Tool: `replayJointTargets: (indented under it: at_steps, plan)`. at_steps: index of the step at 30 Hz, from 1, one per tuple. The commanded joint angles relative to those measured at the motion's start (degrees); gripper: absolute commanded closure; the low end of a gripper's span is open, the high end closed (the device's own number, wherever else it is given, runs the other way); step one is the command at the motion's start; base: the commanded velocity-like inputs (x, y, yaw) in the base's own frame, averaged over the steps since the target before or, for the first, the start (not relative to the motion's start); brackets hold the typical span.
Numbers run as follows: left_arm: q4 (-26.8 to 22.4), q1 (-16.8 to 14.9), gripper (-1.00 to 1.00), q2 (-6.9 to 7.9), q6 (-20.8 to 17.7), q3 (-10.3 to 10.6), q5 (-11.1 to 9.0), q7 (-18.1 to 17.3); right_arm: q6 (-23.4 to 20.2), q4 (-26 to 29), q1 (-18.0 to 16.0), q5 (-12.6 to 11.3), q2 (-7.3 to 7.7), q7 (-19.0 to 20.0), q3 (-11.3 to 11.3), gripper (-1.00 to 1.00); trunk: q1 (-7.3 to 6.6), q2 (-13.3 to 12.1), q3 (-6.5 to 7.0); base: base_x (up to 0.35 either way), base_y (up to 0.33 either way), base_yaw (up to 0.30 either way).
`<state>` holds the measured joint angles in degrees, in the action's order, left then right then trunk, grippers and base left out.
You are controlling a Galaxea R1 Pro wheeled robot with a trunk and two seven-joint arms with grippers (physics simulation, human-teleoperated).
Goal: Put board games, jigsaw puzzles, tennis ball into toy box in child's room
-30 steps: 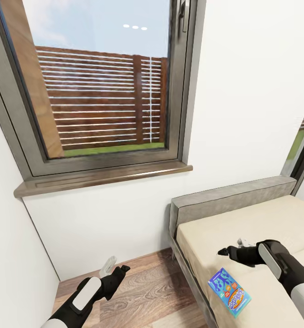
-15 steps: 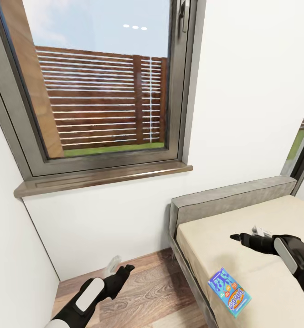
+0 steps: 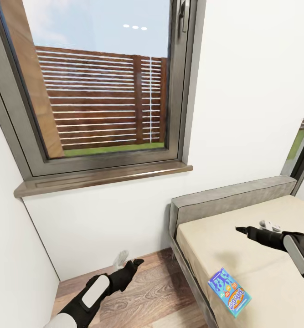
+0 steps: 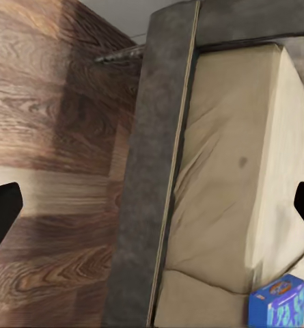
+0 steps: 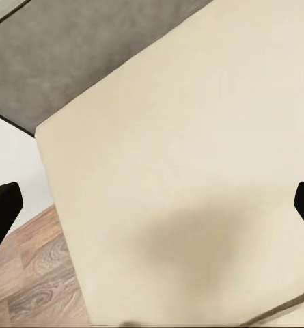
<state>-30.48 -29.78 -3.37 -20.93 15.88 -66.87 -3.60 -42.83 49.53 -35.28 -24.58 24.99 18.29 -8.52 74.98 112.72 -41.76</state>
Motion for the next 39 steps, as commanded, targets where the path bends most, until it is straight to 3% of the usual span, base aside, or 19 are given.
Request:
replayJointTargets:
  at_steps: [1, 11, 20, 33, 39]
  plan:
    - [0.0, -0.4, -1.00, 0.02, -0.1, 0.1, 0.1, -0.4, -0.6, 0.4, 0.3, 0.1, -0.01, 0.3, -0.5, -1.00, -0.01, 0.0, -0.06, 0.000, 0.000, 0.000]
    - [0.0, -3.2, -1.00, 0.02, -0.1, 0.1, 3.1, -3.6, -3.8, 3.6, 3.5, 0.1, -0.01, 0.3, -3.7, -1.00, -0.01, 0.0, -0.06, 0.000, 0.000, 0.000]
    - [0.0, -3.2, -1.00, 0.02, -0.1, 0.1, 3.1, -6.5, -6.7, 6.4, 6.4, 0.1, -0.01, 0.3, -6.6, -1.00, -0.01, 0.0, -0.06, 0.000, 0.000, 0.000]
    - [0.0, -3.2, -1.00, 0.02, -0.1, 0.1, 3.1, -10.7, -7.4, 10.6, 6.4, 0.1, -0.01, 0.3, -10.8, -1.00, -0.01, 0.0, -0.06, 0.000, 0.000, 0.000]
    - [0.0, -3.2, -1.00, 0.02, -0.1, 0.1, 3.1, -12.6, -7.4, 12.6, 6.4, 0.1, -0.01, 0.3, -10.9, -1.00, -0.01, 0.0, -0.06, 0.000, 0.000, 0.000]
